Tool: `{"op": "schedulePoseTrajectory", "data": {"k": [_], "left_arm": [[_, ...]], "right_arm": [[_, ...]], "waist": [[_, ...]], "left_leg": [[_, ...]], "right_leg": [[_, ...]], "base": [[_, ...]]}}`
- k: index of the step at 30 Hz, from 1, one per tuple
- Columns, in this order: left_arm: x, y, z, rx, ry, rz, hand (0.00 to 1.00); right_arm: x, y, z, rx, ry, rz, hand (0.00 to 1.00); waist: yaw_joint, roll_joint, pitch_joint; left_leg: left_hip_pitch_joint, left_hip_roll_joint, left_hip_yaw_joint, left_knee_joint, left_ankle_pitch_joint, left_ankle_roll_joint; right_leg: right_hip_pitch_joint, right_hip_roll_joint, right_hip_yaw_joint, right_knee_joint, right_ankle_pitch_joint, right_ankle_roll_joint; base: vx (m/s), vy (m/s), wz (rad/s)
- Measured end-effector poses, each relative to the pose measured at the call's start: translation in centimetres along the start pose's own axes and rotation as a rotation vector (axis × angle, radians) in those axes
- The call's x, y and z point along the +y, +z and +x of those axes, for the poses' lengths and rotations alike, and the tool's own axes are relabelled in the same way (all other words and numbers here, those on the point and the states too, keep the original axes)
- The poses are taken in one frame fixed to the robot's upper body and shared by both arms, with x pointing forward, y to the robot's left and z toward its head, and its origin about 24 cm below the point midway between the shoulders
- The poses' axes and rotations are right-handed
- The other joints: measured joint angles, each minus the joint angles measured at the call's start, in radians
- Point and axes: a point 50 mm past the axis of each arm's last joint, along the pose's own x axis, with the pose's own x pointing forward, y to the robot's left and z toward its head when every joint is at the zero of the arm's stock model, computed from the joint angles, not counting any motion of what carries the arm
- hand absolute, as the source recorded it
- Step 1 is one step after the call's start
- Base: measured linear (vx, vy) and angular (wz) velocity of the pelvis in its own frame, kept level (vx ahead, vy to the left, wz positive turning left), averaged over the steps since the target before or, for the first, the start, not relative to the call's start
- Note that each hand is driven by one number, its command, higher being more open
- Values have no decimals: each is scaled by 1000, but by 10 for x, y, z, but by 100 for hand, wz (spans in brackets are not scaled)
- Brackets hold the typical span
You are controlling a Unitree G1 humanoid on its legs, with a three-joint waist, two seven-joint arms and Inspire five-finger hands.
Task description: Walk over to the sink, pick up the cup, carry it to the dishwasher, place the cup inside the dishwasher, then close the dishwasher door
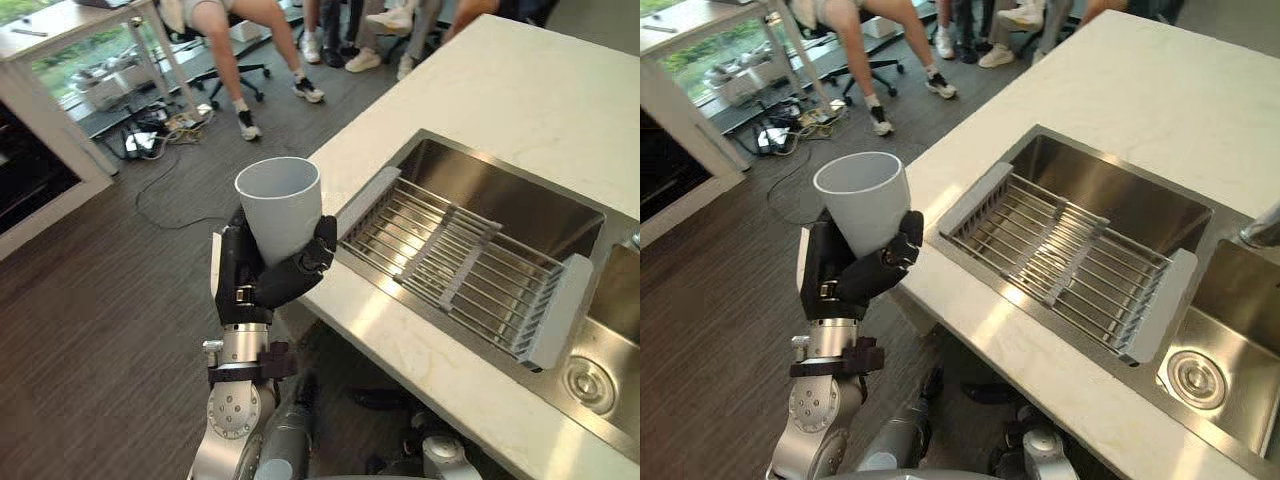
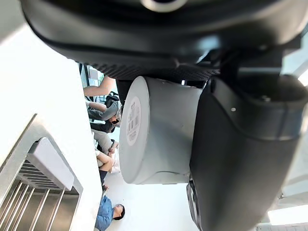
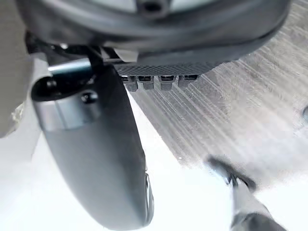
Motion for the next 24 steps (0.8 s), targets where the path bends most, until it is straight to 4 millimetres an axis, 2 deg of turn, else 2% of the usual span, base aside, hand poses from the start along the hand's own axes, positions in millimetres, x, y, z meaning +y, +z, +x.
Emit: {"op": "schedulePoseTrajectory", "data": {"k": [2, 3, 5, 6, 8, 9, 11, 12, 14, 17, 21, 24], "left_arm": [[-7, -1, 2, -1, -41, -26, 0], [-16, -2, 8, -10, -93, -39, 0], [-26, -7, 16, -12, -168, -49, 0], [-30, -10, 18, -3, -189, -66, 0], [-28, -13, 18, 13, -193, -61, 0], [-24, -18, 18, 32, -185, -42, 0], [-17, -21, 19, 48, -173, -17, 0], [-12, -23, 20, 54, -158, 0, 0], [-2, -22, 23, 46, -121, 13, 0], [3, -22, 22, 50, -105, 26, 0], [3, -25, 16, 78, -137, 27, 0], [5, -24, 11, 87, -136, 25, 0]], "right_arm": [[-4, -6, -3, 20, -14, 1, 100], [-5, -9, -4, 27, -19, 8, 100], [-5, -11, -5, 39, -23, 41, 100], [-4, -11, -5, 41, -30, 66, 100], [-2, -12, -6, 45, -42, 100, 100], [-2, -14, -6, 53, -45, 107, 100], [-8, -18, -6, 65, -46, 120, 100], [-18, -23, -7, 85, -61, 163, 100], [-35, -34, -10, 125, -111, 182, 100], [-46, -44, -13, 164, -137, 185, 100], [-46, -55, -17, 217, -139, 187, 100], [-43, -61, -18, 244, -137, 193, 100]], "waist": [[-5, 5, -33], [-14, 10, -41], [-32, 20, -52], [-40, 23, -57], [-47, 14, -64], [-45, 4, -72], [-48, 3, -72], [-46, 1, -74], [-39, -4, -76], [-35, -15, -84], [-36, -20, -89], [-31, -25, -89]], "left_leg": [[36, 37, 91, 91, -73, -29], [80, 76, 156, 102, -127, -37], [157, 124, 255, 40, -143, -37], [194, 118, 291, -47, -131, -53], [242, 94, 283, -156, -101, -88], [259, 75, 276, -191, -81, -79], [269, 63, 260, -195, -79, -76], [274, 53, 247, -195, -76, -72], [271, 45, 230, -196, -67, -66], [272, 42, 223, -225, -41, -65], [282, 32, 205, -290, 8, -61], [278, 18, 174, -307, 22, -54]], "right_leg": [[-27, -20, -54, -3, 8, 4], [-30, -31, -98, -3, 11, 8], [-31, -51, -162, 10, 12, 9], [-23, -55, -184, -1, 19, 23], [7, -59, -209, -47, 39, 54], [25, -68, -217, -72, 53, 66], [55, -73, -232, -96, 65, 76], [74, -78, -241, -111, 73, 82], [82, -81, -253, -113, 83, 78], [81, -77, -257, -129, 95, 78], [78, -71, -276, -144, 107, 79], [81, -82, -316, -138, 105, 86]], "base": [[-96, 20, 97], [-85, 69, 95], [-70, 105, 108], [-58, 131, 86], [-10, 174, 49], [2, 164, 38], [-12, 100, 32], [-37, 105, 40], [-64, 84, 32], [-83, 12, 8], [-91, -5, 12], [-44, 15, 31]]}}
